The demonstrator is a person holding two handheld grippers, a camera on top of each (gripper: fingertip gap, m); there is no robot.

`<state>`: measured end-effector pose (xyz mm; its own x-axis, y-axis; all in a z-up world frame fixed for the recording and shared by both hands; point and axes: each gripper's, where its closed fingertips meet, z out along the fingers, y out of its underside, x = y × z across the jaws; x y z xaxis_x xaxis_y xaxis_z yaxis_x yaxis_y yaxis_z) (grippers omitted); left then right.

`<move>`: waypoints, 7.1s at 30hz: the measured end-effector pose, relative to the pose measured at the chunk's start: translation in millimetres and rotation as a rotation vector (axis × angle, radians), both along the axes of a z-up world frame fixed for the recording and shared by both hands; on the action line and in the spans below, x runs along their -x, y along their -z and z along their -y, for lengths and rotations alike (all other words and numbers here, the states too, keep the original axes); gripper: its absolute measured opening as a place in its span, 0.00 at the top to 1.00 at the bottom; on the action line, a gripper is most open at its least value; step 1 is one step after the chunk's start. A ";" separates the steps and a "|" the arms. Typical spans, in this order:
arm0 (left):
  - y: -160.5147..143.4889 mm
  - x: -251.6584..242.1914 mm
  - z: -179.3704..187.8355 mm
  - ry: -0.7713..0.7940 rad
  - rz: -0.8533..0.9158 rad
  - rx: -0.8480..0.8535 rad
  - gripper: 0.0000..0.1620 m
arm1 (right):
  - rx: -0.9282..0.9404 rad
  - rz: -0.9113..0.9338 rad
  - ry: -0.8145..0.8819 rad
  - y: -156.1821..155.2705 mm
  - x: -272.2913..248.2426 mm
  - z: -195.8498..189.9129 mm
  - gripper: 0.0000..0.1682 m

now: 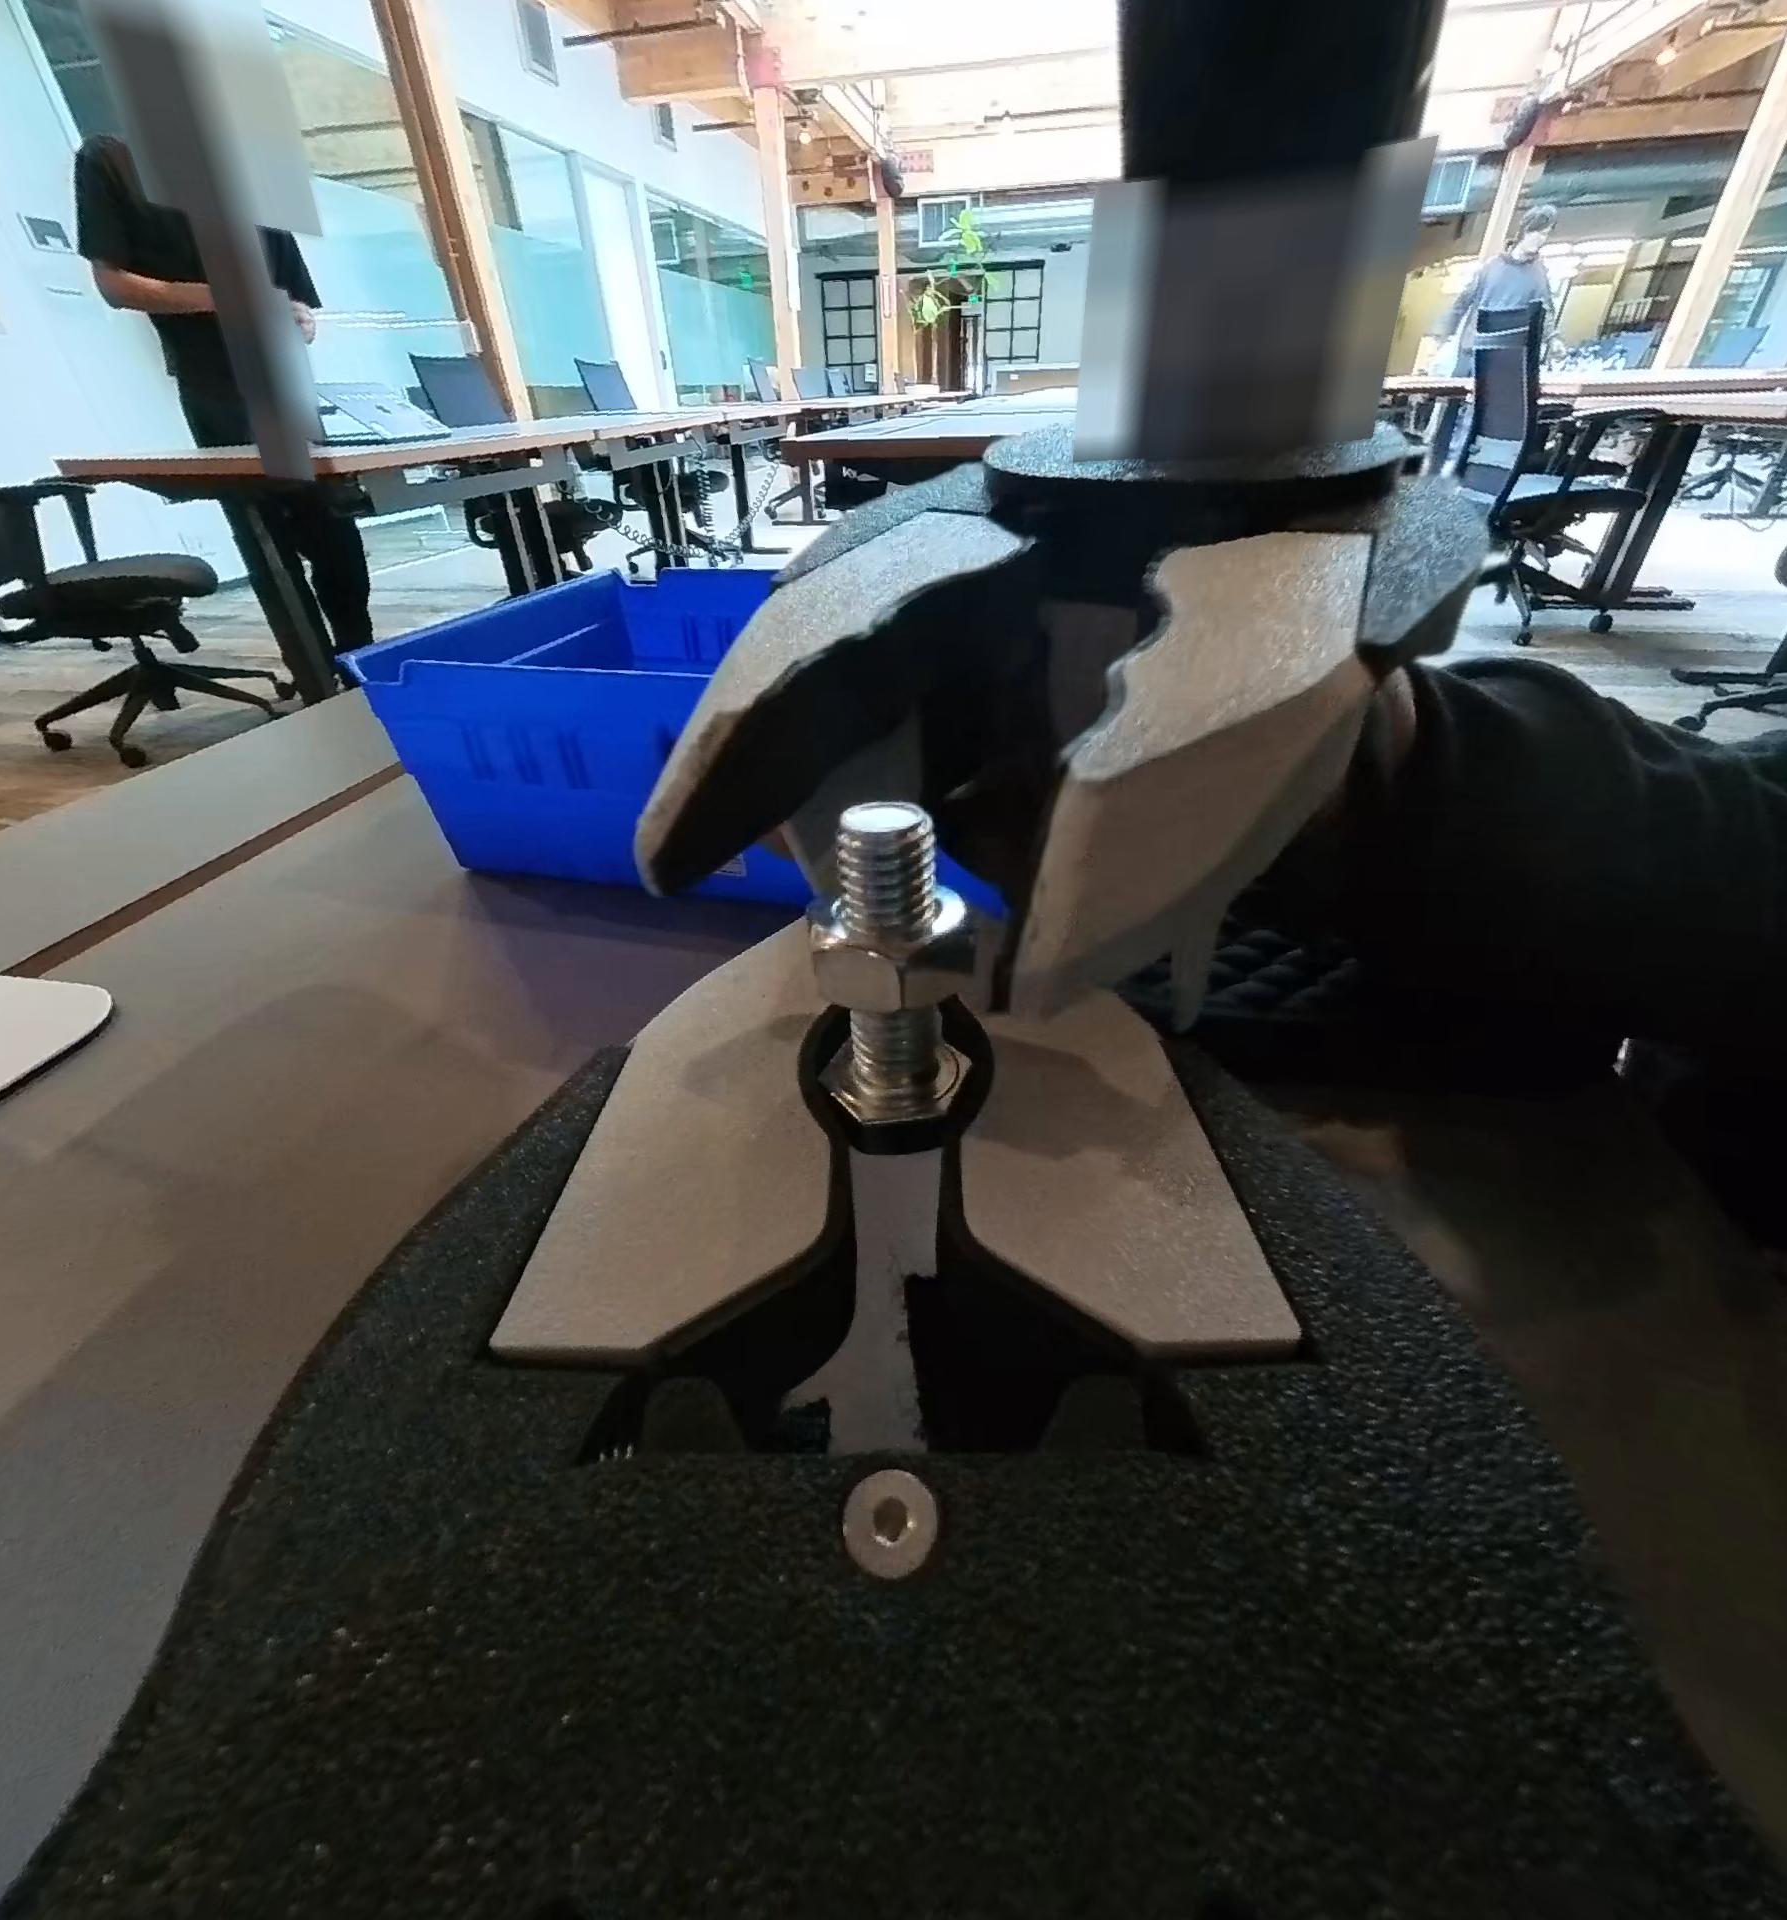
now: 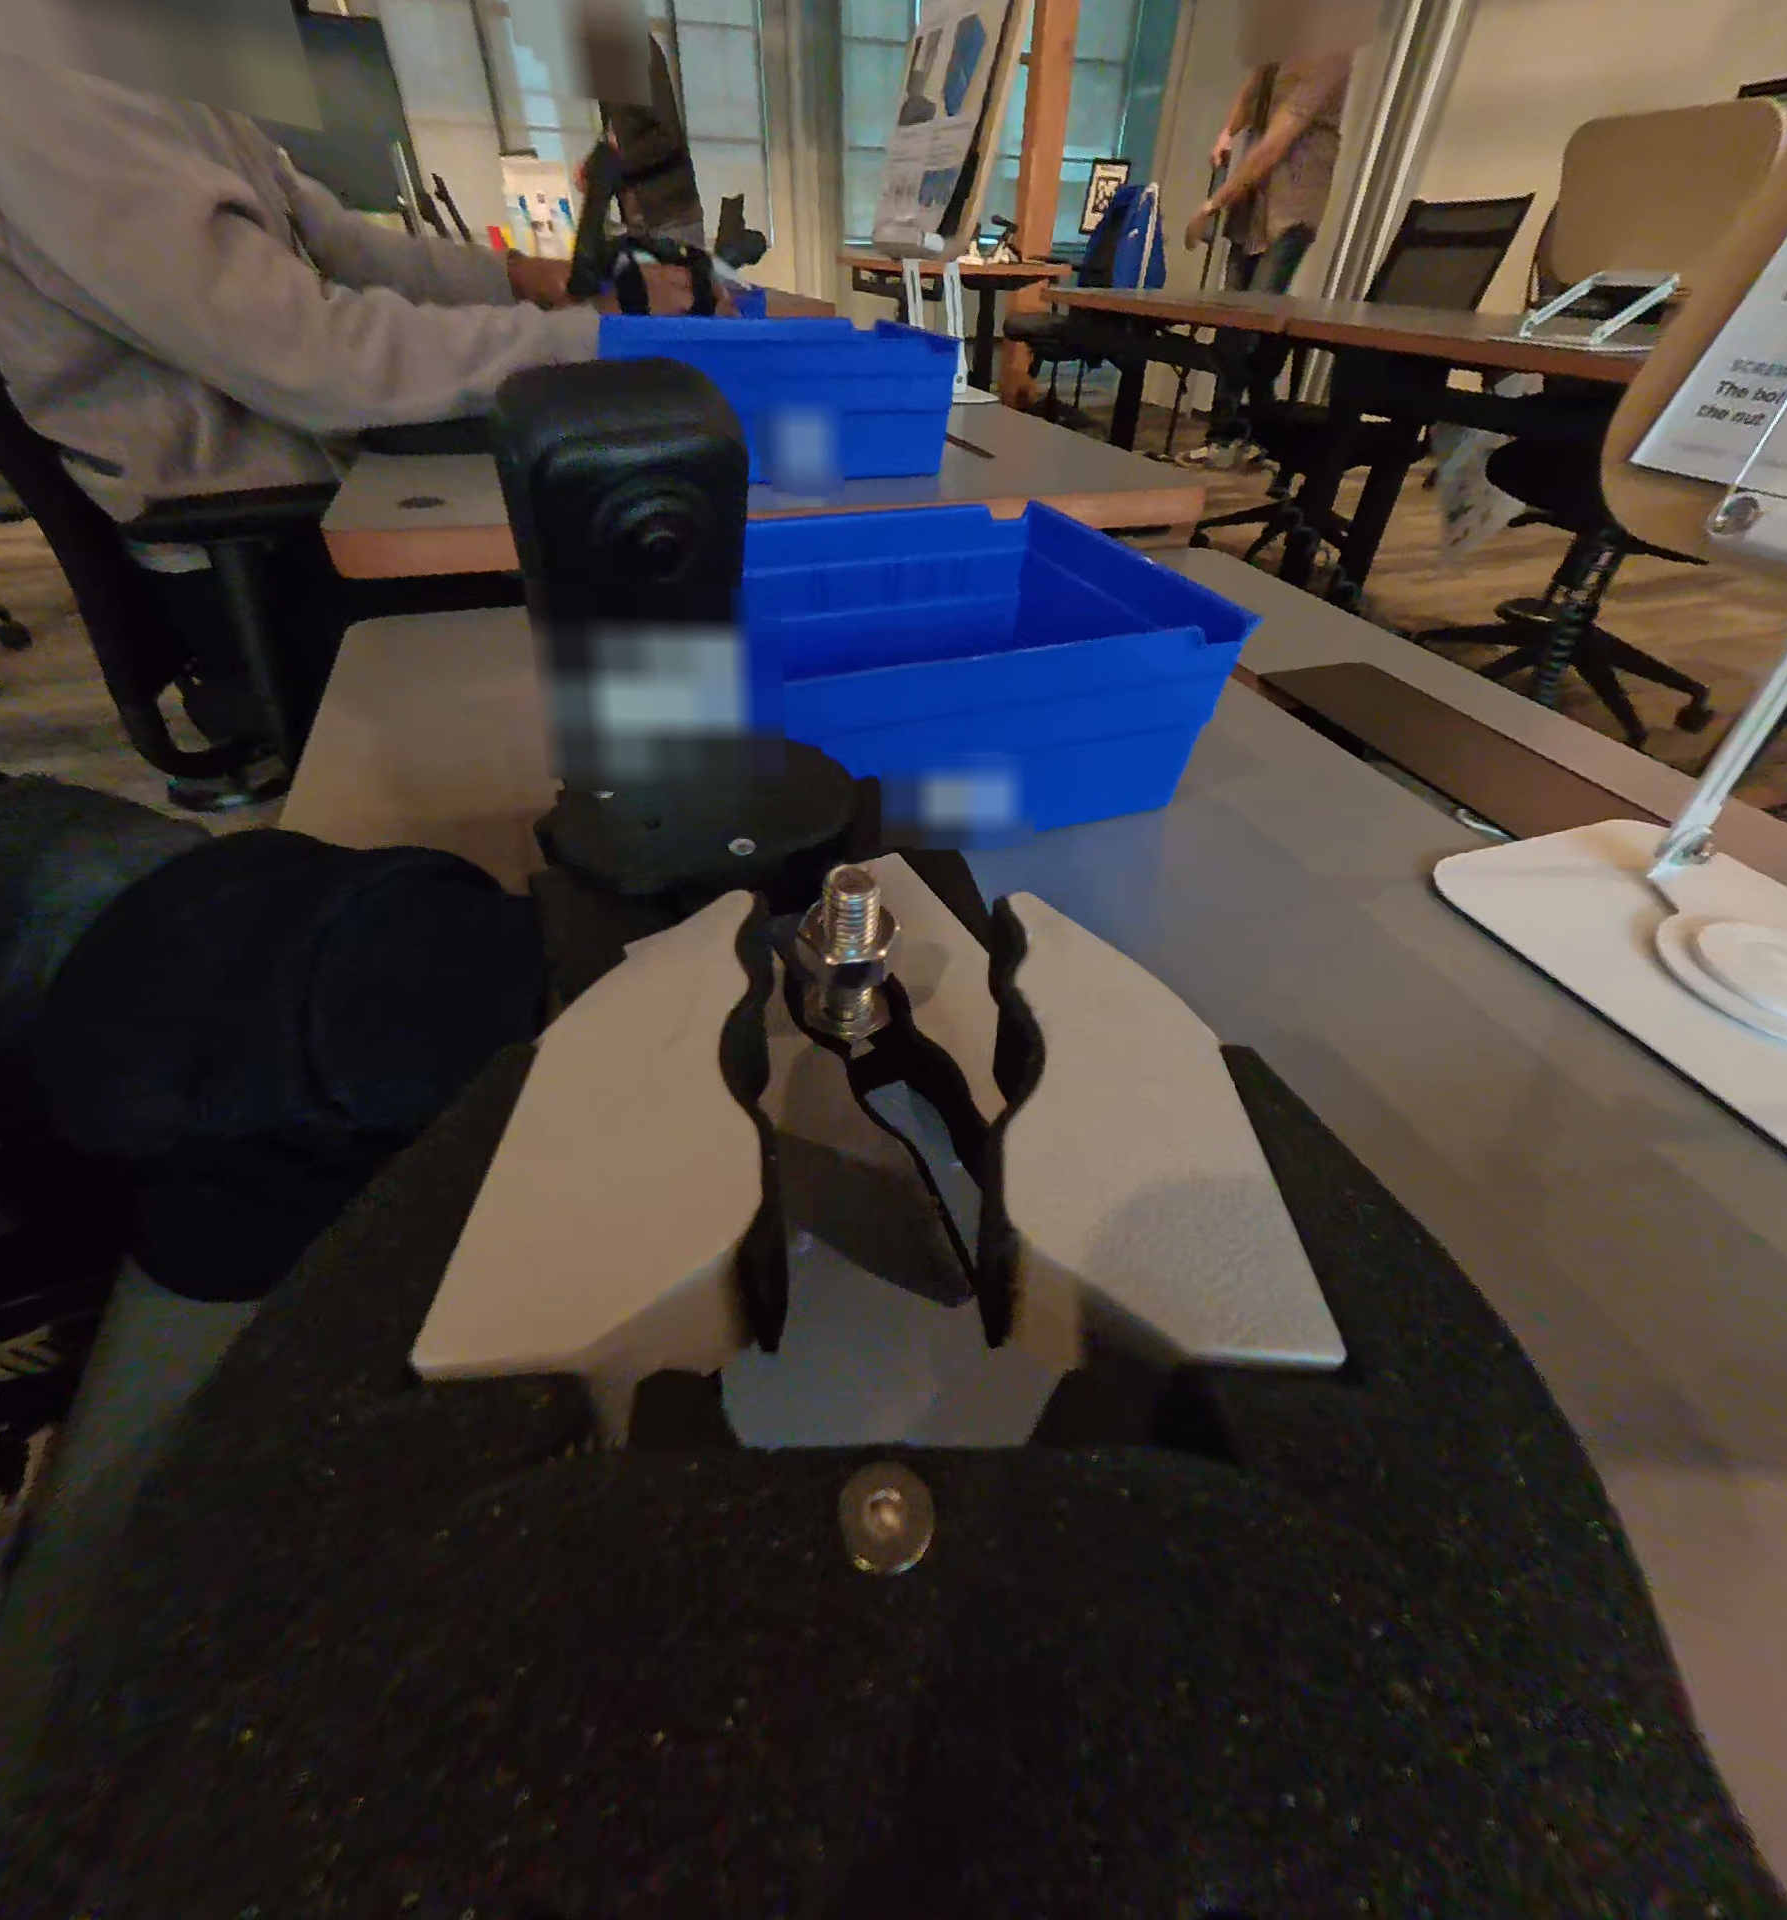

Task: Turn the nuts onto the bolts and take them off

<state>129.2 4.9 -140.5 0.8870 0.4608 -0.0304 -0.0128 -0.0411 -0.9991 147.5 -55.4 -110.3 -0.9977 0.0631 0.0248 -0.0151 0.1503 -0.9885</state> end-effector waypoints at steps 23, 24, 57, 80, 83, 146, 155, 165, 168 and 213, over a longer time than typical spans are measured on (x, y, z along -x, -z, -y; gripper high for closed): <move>-2.3 -0.1 1.8 0.000 -0.001 -0.016 0.93 | -0.007 -0.023 -0.020 -2.1 -1.3 -5.1 0.77; -2.0 -0.5 1.4 0.002 -0.002 -0.012 0.93 | -0.016 -0.030 -0.015 -1.6 -1.5 -2.6 0.76; -4.8 -1.0 2.2 0.008 -0.005 -0.030 0.95 | -0.026 -0.034 -0.032 -0.4 -1.4 -5.8 0.85; -4.2 -3.4 0.3 0.021 -0.004 -0.026 0.92 | -0.027 -0.051 -0.043 -1.6 -3.5 -0.4 0.83; -5.5 -3.1 1.5 0.020 -0.002 -0.036 0.92 | -0.031 -0.057 -0.063 -1.9 -4.4 -7.3 0.88; -5.9 -22.0 -10.9 0.156 0.005 -0.045 0.91 | -0.122 -0.085 -0.201 1.1 -13.9 -3.5 0.81; -8.5 -22.2 -9.4 0.156 0.002 -0.059 0.92 | 0.000 -0.048 -0.139 -15.8 7.0 -33.0 1.00; -7.6 -21.1 -9.1 0.149 0.004 -0.054 0.92 | -0.053 -0.044 -0.204 -7.4 -16.5 -4.9 0.76; -7.0 -21.8 -10.1 0.155 0.004 -0.050 0.95 | -0.060 -0.031 -0.177 -6.1 -13.1 -0.5 0.76; -10.3 -22.3 -8.0 0.159 0.002 -0.068 0.94 | -0.031 -0.031 -0.200 -8.5 -15.8 -4.2 0.77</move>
<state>151.5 13.0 -130.2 0.9490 0.3154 -0.0024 -0.0121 0.0289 -0.9995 163.4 -51.1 -101.7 -0.9890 -0.1374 0.0546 -0.0780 0.1713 -0.9821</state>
